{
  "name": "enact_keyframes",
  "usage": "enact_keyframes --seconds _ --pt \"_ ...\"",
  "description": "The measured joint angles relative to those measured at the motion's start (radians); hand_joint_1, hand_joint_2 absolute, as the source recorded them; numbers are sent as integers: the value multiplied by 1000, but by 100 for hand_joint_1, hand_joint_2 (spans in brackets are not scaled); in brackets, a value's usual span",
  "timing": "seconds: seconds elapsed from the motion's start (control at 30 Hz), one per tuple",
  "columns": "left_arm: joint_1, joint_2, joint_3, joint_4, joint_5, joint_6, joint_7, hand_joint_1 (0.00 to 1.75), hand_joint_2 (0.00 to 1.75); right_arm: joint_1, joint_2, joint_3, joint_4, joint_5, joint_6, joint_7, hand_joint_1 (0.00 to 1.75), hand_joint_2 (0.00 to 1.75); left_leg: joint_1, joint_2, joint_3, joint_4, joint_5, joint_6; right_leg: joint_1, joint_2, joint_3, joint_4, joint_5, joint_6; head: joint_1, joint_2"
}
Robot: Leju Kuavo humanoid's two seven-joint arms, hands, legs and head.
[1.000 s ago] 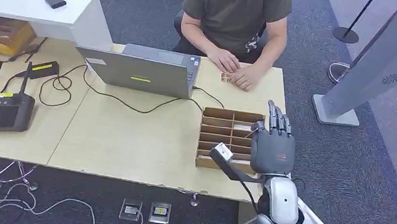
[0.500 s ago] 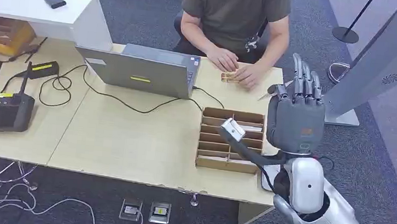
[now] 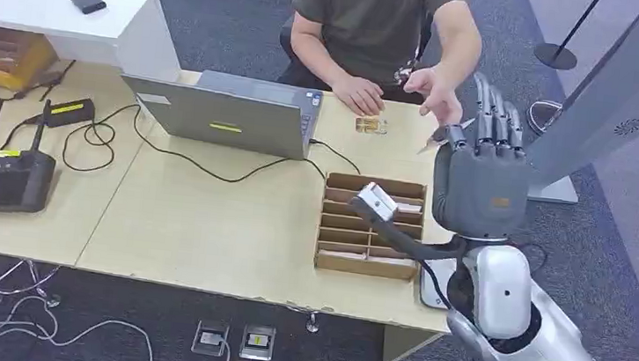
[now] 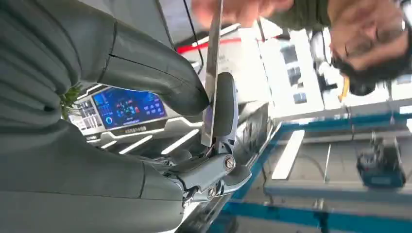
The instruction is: Pass the card to the sensor for recognition and then transmit it.
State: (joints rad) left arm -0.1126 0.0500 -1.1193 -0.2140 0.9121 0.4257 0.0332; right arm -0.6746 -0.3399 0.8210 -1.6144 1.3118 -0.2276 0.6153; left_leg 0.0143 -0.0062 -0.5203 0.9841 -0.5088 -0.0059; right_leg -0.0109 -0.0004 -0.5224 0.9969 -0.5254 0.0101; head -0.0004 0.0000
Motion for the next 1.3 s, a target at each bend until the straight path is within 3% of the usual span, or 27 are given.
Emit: enact_keyframes --seconds 0.07,0.33,0.63,1.3 --pt "-4 0 -8 0 -13 -7 7 0 0 -49 0 21 46 -63 58 -11 175 175 0 0 0 0 0 0 0 0 0 0 0 0 0 0" --pt "-19 0 -40 0 -44 -25 25 0 0 -183 20 106 226 -168 128 -14 175 175 0 -2 0 0 1 -1 0 -2 0 1 0 0 0 0" --pt "-33 0 -61 0 -50 -29 31 0 0 -230 36 167 346 -185 134 -8 175 175 0 -2 -1 0 1 -1 0 -3 0 1 0 0 0 0" --pt "-32 0 -71 0 -50 -38 43 0 0 -245 48 235 418 -202 133 -3 175 175 0 -2 -1 0 1 -1 0 -2 0 1 0 0 0 0"
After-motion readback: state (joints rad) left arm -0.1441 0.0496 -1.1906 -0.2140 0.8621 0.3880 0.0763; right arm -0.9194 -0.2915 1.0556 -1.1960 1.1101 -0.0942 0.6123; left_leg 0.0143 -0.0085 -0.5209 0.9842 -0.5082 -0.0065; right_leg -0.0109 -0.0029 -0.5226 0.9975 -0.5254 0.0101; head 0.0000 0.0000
